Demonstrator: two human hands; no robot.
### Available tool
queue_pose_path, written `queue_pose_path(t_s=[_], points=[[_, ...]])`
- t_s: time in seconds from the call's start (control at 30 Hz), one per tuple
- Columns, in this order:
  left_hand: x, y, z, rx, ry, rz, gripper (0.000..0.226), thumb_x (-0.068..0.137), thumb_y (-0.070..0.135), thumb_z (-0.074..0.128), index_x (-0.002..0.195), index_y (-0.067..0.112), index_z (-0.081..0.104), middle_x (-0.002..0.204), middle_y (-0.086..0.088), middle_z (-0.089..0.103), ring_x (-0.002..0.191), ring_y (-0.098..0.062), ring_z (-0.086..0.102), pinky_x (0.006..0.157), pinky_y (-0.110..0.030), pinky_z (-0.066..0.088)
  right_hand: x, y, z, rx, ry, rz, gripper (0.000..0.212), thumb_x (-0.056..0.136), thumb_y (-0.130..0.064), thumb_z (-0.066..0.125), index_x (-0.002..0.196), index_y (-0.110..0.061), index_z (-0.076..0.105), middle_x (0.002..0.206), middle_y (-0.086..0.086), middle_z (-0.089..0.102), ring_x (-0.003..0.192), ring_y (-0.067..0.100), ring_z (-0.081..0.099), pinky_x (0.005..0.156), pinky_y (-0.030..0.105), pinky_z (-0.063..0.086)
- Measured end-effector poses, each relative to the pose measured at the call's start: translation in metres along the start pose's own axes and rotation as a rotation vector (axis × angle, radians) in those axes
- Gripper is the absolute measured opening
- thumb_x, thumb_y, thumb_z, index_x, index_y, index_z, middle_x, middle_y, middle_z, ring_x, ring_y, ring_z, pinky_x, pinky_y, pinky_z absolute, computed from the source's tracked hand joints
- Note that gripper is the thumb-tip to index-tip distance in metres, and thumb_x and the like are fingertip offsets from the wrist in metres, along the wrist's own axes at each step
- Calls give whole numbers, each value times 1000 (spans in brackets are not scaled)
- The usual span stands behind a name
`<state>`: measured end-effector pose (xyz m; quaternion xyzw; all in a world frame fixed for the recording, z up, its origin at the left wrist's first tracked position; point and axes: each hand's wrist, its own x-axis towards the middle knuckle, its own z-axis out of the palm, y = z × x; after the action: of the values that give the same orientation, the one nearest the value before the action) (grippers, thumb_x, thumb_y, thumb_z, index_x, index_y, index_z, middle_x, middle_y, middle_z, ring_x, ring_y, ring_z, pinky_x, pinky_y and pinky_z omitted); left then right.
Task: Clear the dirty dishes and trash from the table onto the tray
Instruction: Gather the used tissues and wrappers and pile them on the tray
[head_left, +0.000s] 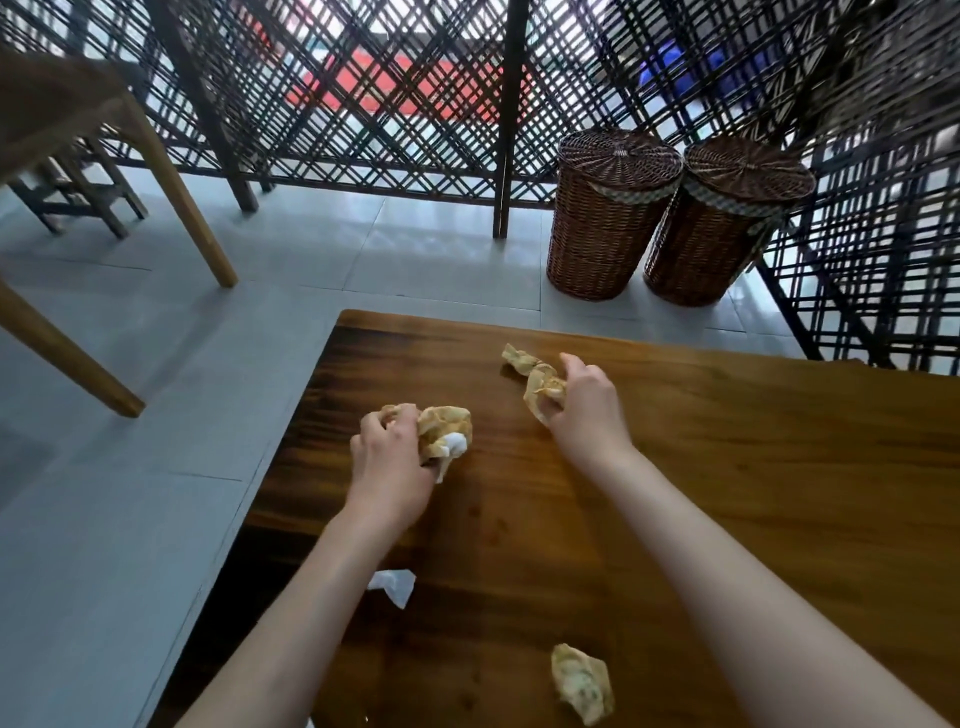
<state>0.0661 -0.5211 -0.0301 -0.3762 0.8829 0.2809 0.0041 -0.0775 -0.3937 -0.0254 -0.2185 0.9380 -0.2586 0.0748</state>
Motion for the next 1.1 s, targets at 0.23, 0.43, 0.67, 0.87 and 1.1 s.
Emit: queue_pose_path(t_s=[0.23,0.43,0.67,0.87,1.1], points=[[5,-3,8,59,13,-7,65,88,27,63,142,24,28,138,-9,32,123,-27,32,102,-36,35,35,-21,15,-76,-103,26,77,87,-29,64,147,-7,20,133,16,43,123,33,42,97,39,39],[10,-4,3,13,-28,-10,63,87,26,63,140,23,29,138,-9,32,124,-27,32,103,-36,35,42,-23,25,-158,-158,55,52,85,-34,64,127,-8,47,124,13,44,109,32,51,84,35,41],[10,-5,4,23,-26,-1,63,87,26,63,140,22,29,138,-8,32,124,-27,32,102,-36,36,40,-23,28,-202,-108,63,41,87,-27,64,121,-8,49,126,13,34,107,32,48,84,38,43],[9,-6,3,-9,6,2,59,86,23,65,135,18,33,135,-10,35,120,-29,37,98,-36,38,26,-19,26,-191,-66,-60,35,88,-20,62,119,-14,48,115,10,52,104,27,51,79,35,46],[-6,-16,-23,-181,-9,5,57,85,25,66,130,19,33,126,-11,40,114,-28,44,93,-42,46,-19,-5,5,85,-13,36,24,84,-21,67,105,-18,56,104,5,60,91,20,54,73,31,48]])
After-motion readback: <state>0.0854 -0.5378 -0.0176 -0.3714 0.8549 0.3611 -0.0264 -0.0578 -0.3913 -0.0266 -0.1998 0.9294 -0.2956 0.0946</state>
